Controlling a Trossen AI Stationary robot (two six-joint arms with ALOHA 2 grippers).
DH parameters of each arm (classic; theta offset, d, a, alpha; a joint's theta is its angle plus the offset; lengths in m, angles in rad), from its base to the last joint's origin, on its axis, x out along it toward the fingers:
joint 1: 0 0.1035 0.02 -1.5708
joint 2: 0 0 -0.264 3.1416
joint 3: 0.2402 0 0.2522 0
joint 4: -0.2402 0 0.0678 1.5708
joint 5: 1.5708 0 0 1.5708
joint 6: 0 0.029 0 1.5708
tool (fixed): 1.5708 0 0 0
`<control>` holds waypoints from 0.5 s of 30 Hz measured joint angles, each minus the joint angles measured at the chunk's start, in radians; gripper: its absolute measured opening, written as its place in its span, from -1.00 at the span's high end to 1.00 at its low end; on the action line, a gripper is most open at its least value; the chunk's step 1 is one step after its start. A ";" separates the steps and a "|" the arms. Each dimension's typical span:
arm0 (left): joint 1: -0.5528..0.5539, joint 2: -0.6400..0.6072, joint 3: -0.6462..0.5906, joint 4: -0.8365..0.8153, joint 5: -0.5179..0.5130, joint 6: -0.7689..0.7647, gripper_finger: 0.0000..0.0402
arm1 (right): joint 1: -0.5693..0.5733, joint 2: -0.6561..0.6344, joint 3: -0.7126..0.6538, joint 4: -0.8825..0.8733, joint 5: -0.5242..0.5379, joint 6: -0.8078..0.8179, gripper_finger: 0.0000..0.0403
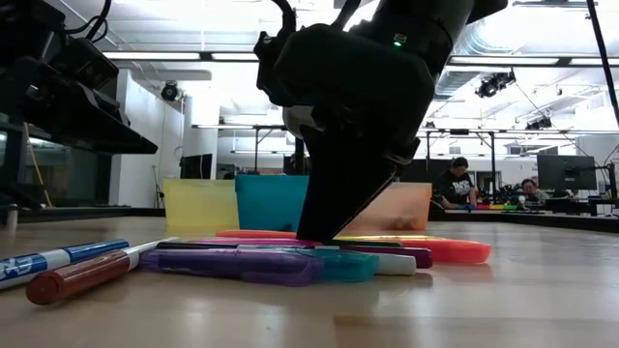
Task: Pick & Place Markers
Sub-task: Put the green dry erase marker into the blue bin
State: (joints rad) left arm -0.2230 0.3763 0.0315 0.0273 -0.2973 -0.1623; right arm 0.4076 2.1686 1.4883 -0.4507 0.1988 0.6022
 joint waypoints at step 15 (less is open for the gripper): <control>0.000 0.000 0.000 0.000 0.000 0.000 -0.12 | -0.001 -0.052 -0.001 -0.010 0.057 -0.023 0.89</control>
State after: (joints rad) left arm -0.2230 0.3763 0.0315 0.0273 -0.2971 -0.1621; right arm 0.4068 2.1161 1.4872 -0.4610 0.2558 0.5788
